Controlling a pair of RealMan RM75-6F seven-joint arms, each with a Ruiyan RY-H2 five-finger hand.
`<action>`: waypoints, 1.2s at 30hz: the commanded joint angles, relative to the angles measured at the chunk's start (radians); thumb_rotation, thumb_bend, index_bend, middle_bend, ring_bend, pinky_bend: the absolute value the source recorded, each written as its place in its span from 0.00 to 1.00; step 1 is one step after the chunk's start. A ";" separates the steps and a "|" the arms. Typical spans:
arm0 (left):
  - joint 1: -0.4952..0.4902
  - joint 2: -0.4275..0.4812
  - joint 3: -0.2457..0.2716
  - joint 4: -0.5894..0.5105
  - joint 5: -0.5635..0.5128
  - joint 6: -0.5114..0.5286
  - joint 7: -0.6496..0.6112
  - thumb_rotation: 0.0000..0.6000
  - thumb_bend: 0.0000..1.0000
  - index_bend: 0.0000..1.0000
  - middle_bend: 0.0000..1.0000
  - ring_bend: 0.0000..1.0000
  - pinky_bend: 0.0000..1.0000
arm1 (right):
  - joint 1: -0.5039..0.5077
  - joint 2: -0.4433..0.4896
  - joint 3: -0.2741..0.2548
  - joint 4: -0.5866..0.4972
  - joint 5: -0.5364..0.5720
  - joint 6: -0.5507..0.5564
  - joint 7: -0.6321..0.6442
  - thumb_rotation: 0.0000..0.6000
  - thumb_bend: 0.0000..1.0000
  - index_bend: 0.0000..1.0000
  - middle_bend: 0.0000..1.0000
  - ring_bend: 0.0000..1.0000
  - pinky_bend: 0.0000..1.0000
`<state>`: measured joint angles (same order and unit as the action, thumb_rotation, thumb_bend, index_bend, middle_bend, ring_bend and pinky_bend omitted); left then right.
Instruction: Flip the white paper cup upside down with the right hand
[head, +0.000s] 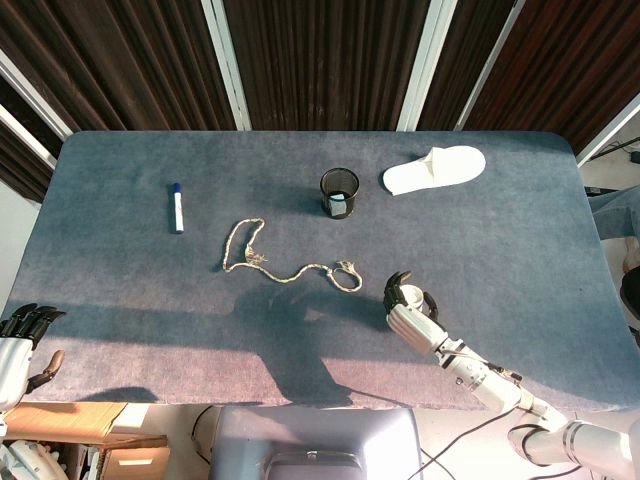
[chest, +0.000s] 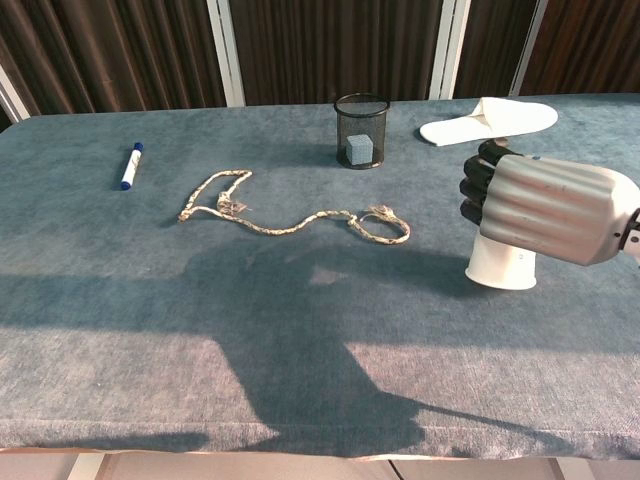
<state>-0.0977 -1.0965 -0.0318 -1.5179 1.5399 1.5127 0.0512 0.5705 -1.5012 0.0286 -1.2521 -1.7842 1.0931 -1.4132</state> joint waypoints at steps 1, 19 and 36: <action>0.000 0.000 0.000 0.000 0.000 -0.001 0.001 1.00 0.34 0.29 0.24 0.17 0.34 | -0.011 0.000 0.007 -0.015 0.017 0.010 0.016 1.00 0.45 0.35 0.35 0.26 0.43; 0.001 -0.001 0.000 0.003 -0.001 0.000 0.000 1.00 0.34 0.29 0.24 0.17 0.34 | -0.109 0.122 0.087 -0.338 0.257 0.075 0.393 1.00 0.28 0.15 0.15 0.15 0.35; -0.006 -0.014 0.000 0.014 0.000 -0.011 0.014 1.00 0.34 0.29 0.24 0.17 0.34 | -0.276 0.328 0.090 -0.474 0.292 0.258 1.117 1.00 0.28 0.14 0.15 0.07 0.18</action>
<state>-0.1033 -1.1104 -0.0315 -1.5032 1.5399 1.5018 0.0650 0.3257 -1.1850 0.1271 -1.7562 -1.4784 1.3122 -0.3352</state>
